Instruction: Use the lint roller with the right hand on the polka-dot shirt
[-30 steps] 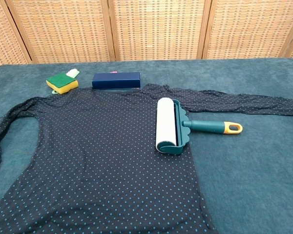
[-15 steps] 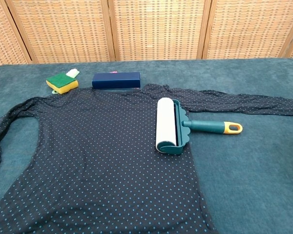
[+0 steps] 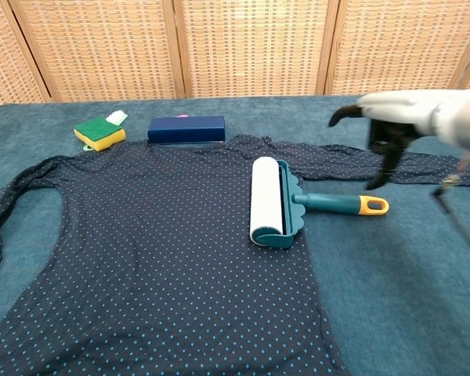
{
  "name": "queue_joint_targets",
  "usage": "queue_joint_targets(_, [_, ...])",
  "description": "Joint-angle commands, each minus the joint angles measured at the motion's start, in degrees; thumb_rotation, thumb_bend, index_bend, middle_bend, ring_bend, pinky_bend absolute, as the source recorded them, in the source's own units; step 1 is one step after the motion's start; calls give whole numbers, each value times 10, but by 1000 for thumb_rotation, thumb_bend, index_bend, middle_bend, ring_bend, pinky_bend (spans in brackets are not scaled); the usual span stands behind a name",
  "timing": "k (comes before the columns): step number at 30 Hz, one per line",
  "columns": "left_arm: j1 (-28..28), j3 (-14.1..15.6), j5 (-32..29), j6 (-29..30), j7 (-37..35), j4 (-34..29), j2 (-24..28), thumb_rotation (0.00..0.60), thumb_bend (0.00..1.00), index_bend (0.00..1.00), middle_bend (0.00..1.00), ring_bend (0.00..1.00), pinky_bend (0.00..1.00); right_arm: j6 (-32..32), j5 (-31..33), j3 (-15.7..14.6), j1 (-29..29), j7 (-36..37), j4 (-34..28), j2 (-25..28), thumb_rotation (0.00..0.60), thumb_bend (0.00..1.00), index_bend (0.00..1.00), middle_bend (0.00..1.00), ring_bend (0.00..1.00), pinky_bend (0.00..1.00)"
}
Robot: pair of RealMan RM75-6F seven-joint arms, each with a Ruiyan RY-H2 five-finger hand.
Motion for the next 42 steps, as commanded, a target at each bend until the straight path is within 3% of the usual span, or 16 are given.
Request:
queue_joint_targets(1, [-1, -1, -3, -2, -1, 1, 0, 600, 0, 0, 0, 0, 0, 13, 64, -8, 41, -42, 37, -47, 600, 0, 189, 1000, 1000, 1000])
queue_joint_targets(3, [-2, -1, -5, -4, -2, 2, 0, 600, 0, 0, 0, 0, 0, 23, 93, -14, 53, -53, 44, -62, 600, 8, 208, 1000, 1000, 1000])
queue_joint_targets(7, [-4, -2, -10, -8, -3, 3, 0, 600, 0, 0, 0, 0, 0, 37, 123, -24, 68, -61, 58, -81, 600, 163, 283, 1000, 1000, 1000])
queue_joint_targets(14, [-6, -2, -11, -10, -2, 4, -1, 600, 0, 0, 0, 0, 0, 52, 130, -30, 79, -53, 68, -97, 600, 330, 337, 1000, 1000, 1000])
queue_joint_targets(23, [-6, -1, -10, -6, -4, 3, 0, 600, 0, 0, 0, 0, 0, 70, 114, -45, 86, -45, 98, -131, 600, 416, 397, 1000, 1000, 1000])
queue_joint_targets(39, [-7, -1, -13, -8, -10, 5, 1, 600, 0, 0, 0, 0, 0, 73, 110, -54, 97, -51, 125, -167, 600, 469, 440, 1000, 1000, 1000])
queue_joint_targets(42, [-8, -1, -14, -8, -11, 6, 1, 600, 0, 0, 0, 0, 0, 73, 109, -56, 99, -54, 131, -171, 600, 521, 472, 1000, 1000, 1000])
